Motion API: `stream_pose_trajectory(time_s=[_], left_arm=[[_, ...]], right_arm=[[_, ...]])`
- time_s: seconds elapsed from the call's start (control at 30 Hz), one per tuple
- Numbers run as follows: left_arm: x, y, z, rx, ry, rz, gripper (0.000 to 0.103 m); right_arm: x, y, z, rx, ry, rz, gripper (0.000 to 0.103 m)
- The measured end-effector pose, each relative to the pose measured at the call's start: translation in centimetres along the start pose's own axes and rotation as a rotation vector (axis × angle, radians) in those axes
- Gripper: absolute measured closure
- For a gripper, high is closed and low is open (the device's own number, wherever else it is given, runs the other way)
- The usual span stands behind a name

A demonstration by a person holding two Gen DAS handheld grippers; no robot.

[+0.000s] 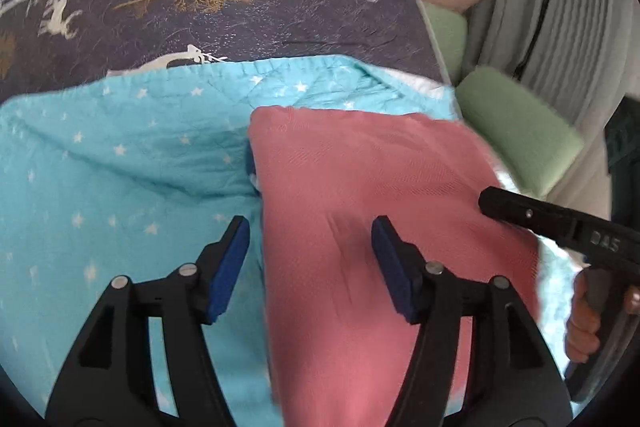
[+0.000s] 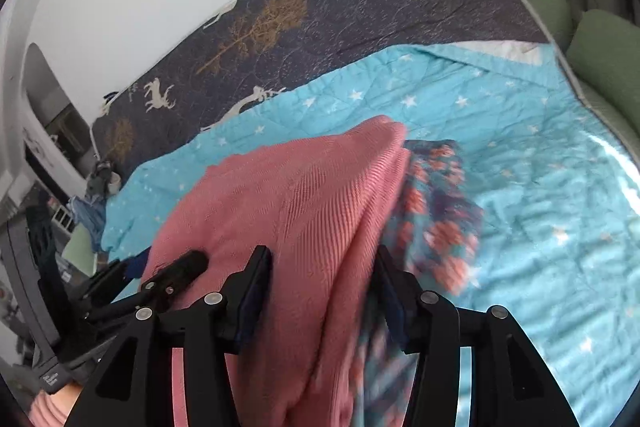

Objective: Fold small clothes

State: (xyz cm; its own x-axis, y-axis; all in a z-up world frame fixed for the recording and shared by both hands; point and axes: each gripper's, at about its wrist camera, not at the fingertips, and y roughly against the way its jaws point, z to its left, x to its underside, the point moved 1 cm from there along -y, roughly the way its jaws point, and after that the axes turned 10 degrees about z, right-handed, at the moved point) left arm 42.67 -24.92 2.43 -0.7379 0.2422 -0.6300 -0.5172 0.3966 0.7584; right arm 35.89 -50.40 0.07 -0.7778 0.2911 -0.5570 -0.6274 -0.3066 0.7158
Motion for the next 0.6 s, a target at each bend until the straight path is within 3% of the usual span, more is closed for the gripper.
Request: stream_pose_trajectory(time_s=[0.13,0.3,0.4,0.5,0.6], left_arm=[[4.4,6.5,-1.4,0.052,-0.053,-0.065,0.035],[10.1,14.2,-3.8,0.078,-0.109,-0.146,0.021],[13.2,18.0,-5.1,0.026,-0.117,-0.174,0.019],[15.4,21.2,-6.0,-0.031,-0.119,-0.207,0.016],[17.1,23.8,-6.3,-0.043,-0.101,-0.205,0.014]], right_arm=[[4.3,5.9,0.5,0.059,0.032,-0.050,0.050],[13.2,13.5,4.4,0.079,0.112,-0.096,0.050],[17.3,16.4,7.1,0.118,0.141,-0.115,0.041],[21.1,18.9,10.2,0.190,0.173,-0.154,0.040],[23.7,20.7,12.5,0.229,0.186,-0.198,0.039]])
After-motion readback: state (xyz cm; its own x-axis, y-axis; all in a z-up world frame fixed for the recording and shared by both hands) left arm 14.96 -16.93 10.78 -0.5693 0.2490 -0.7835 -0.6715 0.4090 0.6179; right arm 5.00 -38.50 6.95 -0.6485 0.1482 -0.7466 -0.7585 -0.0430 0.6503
